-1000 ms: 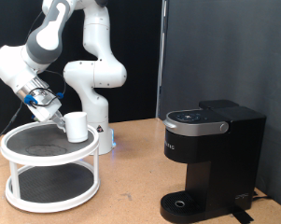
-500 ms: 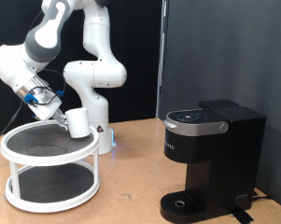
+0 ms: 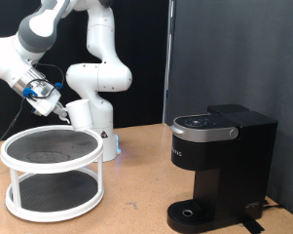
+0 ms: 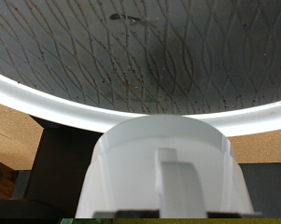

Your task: Make a cup of coffee with the keurig machine

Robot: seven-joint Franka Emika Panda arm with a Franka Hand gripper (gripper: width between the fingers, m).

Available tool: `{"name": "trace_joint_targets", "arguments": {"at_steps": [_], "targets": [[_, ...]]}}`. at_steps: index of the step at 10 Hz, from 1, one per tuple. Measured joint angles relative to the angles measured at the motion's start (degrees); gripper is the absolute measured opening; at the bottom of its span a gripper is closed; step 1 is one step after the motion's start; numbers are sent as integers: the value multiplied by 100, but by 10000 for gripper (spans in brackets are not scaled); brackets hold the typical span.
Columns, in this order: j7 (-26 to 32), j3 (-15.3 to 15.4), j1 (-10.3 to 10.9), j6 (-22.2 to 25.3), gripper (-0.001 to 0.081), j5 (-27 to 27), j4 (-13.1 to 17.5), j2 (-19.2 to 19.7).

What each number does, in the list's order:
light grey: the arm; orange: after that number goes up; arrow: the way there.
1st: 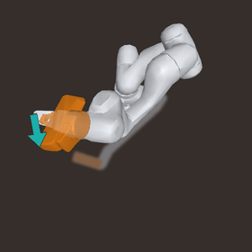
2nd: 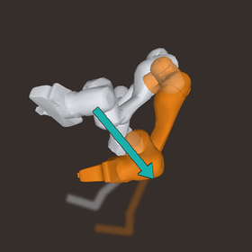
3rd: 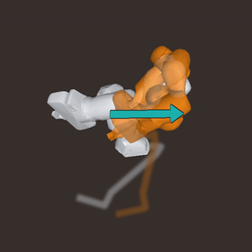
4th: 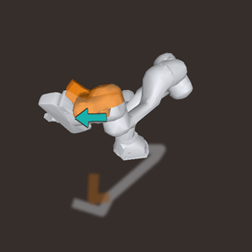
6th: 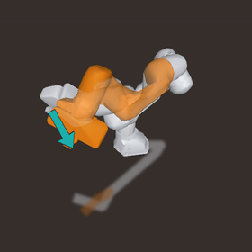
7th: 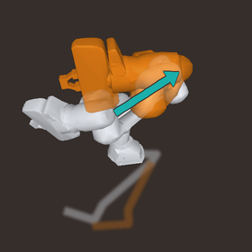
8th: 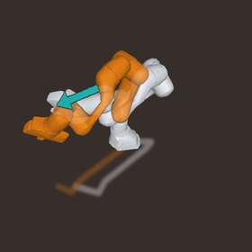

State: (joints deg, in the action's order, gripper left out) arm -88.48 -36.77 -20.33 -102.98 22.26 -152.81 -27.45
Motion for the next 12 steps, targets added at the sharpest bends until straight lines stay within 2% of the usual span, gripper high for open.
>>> {"name": "trace_joint_targets", "arguments": {"at_steps": [2, 4, 6, 8, 10, 12], "targets": [[-334, 149, 2, -63, 4, 47, -105, -9], [-1028, 590, 34, -364, 4, 453, -306, -104], [-1585, 1076, 115, -933, 4, 990, -524, -266], [-1985, 1573, 283, -1624, 4, 1533, -673, -376], [-2305, 1947, 531, -2090, 3, 1994, -668, -356], [-2560, 2216, 734, -2394, 4, 2195, -583, -188]]}}
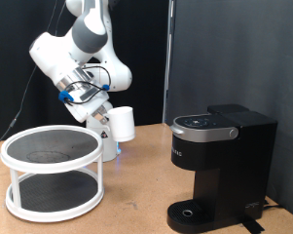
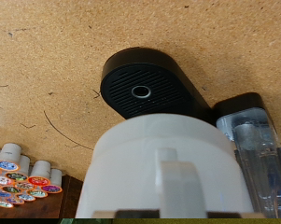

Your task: Make a cup of coffee with the keurig machine

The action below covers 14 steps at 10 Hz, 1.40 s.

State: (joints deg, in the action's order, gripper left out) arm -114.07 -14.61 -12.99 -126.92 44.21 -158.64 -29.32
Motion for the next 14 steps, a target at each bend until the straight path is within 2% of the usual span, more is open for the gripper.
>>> {"name": "trace_joint_targets", "arguments": {"at_steps": [3, 6, 10, 14], "targets": [[15, 122, 188, -174, 3, 146, 196, 381], [5, 152, 196, -201, 3, 146, 172, 397], [21, 505, 405, -965, 3, 469, 124, 846], [400, 649, 650, -1557, 3, 1056, 221, 1507]]}}
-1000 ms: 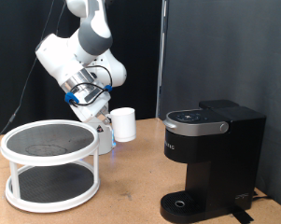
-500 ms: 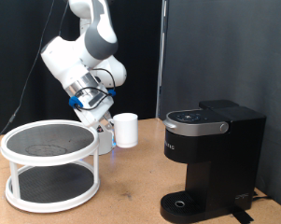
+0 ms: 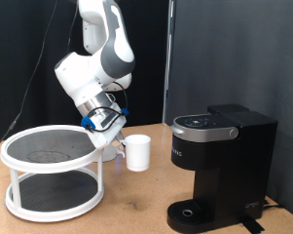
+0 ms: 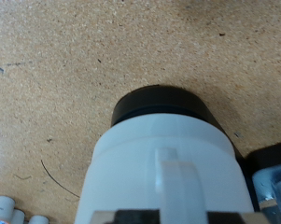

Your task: Make a cup of coffee with the keurig machine

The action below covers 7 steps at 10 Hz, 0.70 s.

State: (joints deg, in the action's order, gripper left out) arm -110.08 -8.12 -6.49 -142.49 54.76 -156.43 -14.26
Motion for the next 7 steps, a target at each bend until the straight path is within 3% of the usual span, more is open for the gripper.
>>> {"name": "trace_joint_targets", "arguments": {"at_steps": [3, 7], "targets": [[350, 34, 102, -269, 3, 395, 169, 489], [779, 144, 125, -294, 3, 725, 408, 992]]}}
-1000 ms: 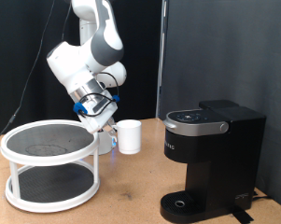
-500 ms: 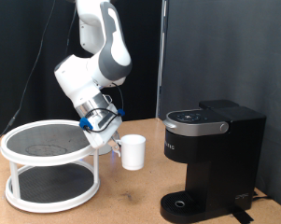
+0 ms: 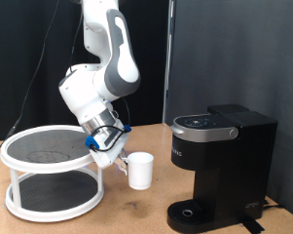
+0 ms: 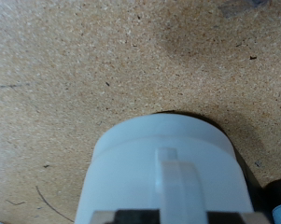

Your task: Make a cup of coffee with the keurig machine

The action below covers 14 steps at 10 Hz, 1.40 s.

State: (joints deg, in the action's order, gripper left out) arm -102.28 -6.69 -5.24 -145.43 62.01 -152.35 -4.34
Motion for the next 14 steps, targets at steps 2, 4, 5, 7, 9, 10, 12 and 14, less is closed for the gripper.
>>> {"name": "trace_joint_targets", "arguments": {"at_steps": [2, 4, 5, 7, 9, 10, 12, 14], "targets": [[20, 138, 50, 0, 3, 9, 89, 182], [96, 307, 127, -31, 3, 144, 164, 338], [206, 399, 167, -79, 3, 306, 193, 397], [290, 550, 221, -161, 3, 549, 247, 477], [324, 674, 245, -224, 3, 730, 313, 518], [324, 722, 248, -246, 3, 768, 355, 558], [324, 805, 250, -297, 3, 865, 437, 617], [324, 922, 254, -402, 3, 1021, 547, 672]]}}
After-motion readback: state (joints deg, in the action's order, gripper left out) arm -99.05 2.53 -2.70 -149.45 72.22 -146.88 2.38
